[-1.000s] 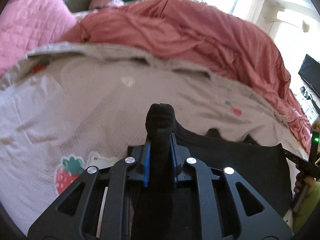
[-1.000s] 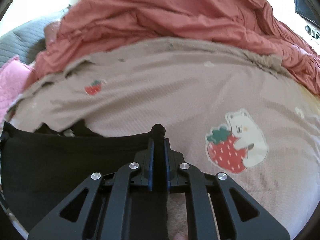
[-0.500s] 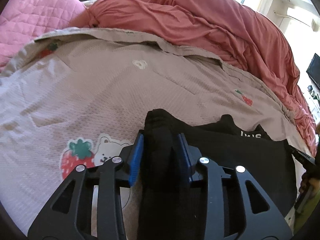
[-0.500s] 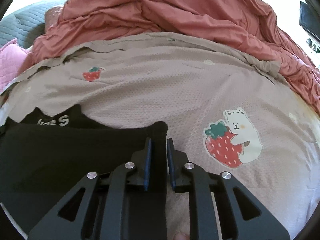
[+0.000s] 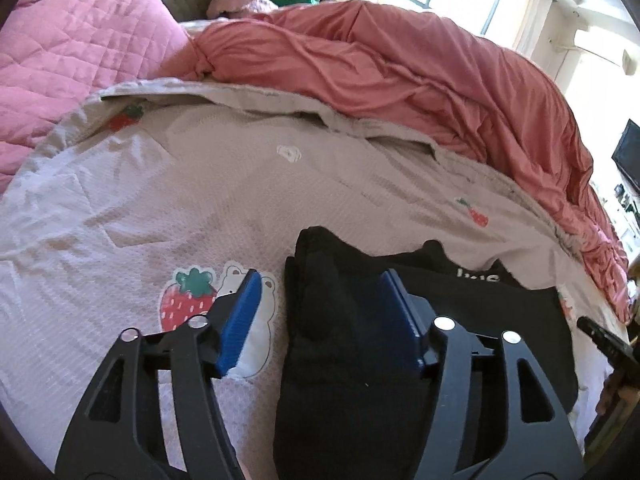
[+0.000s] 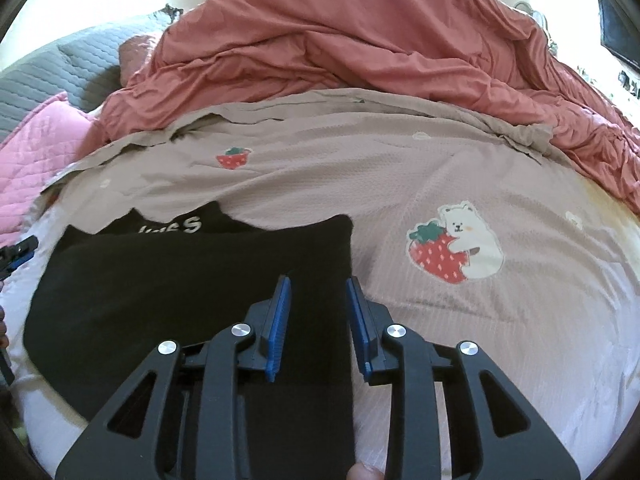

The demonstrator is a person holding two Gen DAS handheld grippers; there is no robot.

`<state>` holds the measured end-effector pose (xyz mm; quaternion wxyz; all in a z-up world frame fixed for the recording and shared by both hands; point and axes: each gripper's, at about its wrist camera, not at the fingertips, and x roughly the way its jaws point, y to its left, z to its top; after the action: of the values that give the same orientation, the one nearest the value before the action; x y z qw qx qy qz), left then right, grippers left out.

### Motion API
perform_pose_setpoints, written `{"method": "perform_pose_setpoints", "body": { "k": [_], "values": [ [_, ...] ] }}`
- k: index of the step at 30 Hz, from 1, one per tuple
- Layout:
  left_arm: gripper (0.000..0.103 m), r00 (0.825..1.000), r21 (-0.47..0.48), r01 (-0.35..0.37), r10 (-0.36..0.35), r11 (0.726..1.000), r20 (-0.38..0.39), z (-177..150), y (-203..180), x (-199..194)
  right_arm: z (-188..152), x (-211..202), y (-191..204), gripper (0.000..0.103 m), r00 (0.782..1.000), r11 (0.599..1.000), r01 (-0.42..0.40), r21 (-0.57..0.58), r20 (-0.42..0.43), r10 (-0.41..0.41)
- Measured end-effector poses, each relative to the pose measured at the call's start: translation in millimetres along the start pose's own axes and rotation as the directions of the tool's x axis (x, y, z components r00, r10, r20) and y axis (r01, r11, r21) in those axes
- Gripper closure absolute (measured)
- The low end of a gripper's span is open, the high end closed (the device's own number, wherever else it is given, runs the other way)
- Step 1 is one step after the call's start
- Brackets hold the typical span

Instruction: Fold small clothes

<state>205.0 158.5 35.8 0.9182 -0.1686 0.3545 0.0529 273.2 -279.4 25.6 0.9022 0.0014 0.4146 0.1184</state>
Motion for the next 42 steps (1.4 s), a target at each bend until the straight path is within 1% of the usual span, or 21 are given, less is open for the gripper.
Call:
{"method": "perform_pose_setpoints", "body": {
  "k": [2, 4, 8, 10, 16, 18, 24, 27, 34, 36, 38, 41, 42],
  "values": [
    [0.044, 1.000, 0.004, 0.006, -0.006, 1.000, 0.010, 1, -3, -8, -3, -6, 3, 0.074, 1.000, 1.000, -0.011, -0.004, -0.001, 0.011],
    [0.043, 0.999, 0.016, 0.007, -0.007, 1.000, 0.033, 1, -7, -17, -7, -12, 5, 0.069, 1.000, 1.000, -0.017, -0.001, 0.003, 0.017],
    [0.040, 0.998, 0.037, 0.012, -0.014, 0.999, 0.055, 1, -16, -28, -14, -20, 10, 0.068, 0.999, 0.999, -0.047, 0.010, 0.004, 0.047],
    [0.038, 0.999, 0.047, 0.015, -0.017, 0.999, 0.049, -3, -20, -31, -17, -22, 14, 0.061, 0.999, 0.999, -0.055, 0.002, -0.002, 0.055],
    [0.035, 0.999, 0.092, 0.002, -0.006, 0.996, 0.043, -18, -30, -39, -29, -27, 24, 0.060, 0.996, 0.996, -0.088, -0.010, -0.014, 0.087],
    [0.034, 0.999, 0.093, 0.014, -0.017, 0.996, 0.035, -25, -30, -41, -32, -28, 24, 0.058, 0.995, 0.996, -0.094, -0.009, -0.018, 0.094],
    [0.034, 1.000, 0.119, 0.020, -0.021, 0.993, 0.008, -47, -31, -47, -40, -32, 23, 0.058, 0.995, 0.995, -0.101, -0.001, -0.026, 0.101],
    [0.034, 0.999, 0.120, 0.040, -0.039, 0.992, -0.013, -56, -32, -46, -44, -34, 24, 0.058, 0.994, 0.994, -0.106, -0.003, -0.034, 0.106],
    [0.034, 0.997, 0.132, 0.042, -0.033, 0.990, -0.073, -77, -31, -38, -56, -34, 33, 0.058, 0.991, 0.992, -0.125, -0.023, -0.060, 0.124],
    [0.034, 0.994, 0.142, 0.039, -0.024, 0.989, -0.105, -82, -31, -33, -61, -32, 36, 0.058, 0.989, 0.991, -0.128, -0.034, -0.073, 0.125],
    [0.033, 0.991, 0.150, 0.017, 0.004, 0.989, -0.137, -87, -29, -27, -65, -29, 37, 0.058, 0.989, 0.992, -0.123, -0.033, -0.091, 0.120],
    [0.030, 0.976, 0.147, -0.021, 0.052, 0.989, -0.211, -97, -23, -14, -74, -22, 33, 0.058, 0.986, 0.994, -0.102, -0.033, -0.133, 0.097],
    [0.030, 0.971, 0.134, -0.020, 0.051, 0.991, -0.233, -100, -20, -10, -76, -21, 32, 0.057, 0.987, 0.995, -0.093, -0.032, -0.136, 0.088]
  ]
}}
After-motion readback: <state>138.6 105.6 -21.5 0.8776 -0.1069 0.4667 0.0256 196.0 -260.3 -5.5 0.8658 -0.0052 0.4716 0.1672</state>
